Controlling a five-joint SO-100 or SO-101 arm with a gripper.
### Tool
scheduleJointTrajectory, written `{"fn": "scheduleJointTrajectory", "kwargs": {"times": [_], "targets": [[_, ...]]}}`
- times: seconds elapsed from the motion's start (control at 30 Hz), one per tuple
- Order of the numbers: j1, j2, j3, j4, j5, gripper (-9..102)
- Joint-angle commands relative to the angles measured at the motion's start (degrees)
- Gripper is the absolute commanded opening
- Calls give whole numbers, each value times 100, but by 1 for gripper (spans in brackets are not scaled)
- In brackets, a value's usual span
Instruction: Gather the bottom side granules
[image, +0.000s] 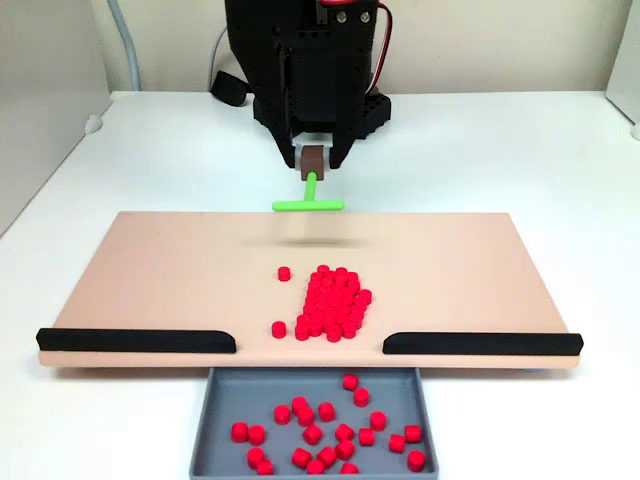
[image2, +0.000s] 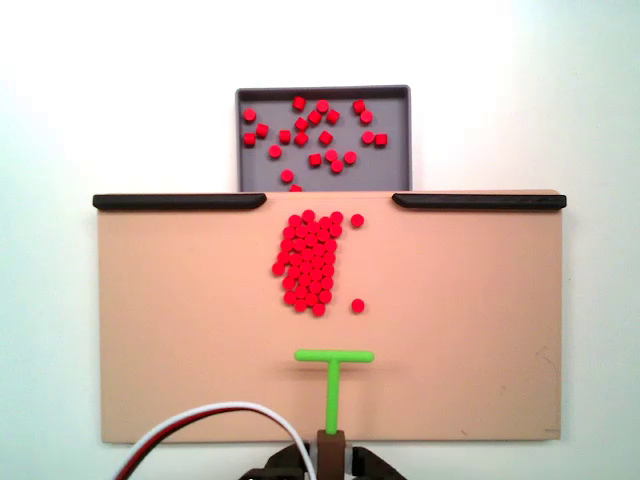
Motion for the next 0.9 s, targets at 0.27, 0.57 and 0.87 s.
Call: {"fn": "scheduleJointTrajectory", "kwargs": {"times": [0.27,0.57,0.87], "targets": [[-79,325,844,-791,-9,0],[-53,44,835,-1204,9,0],[-53,-202,817,-1292,26,0]]}}
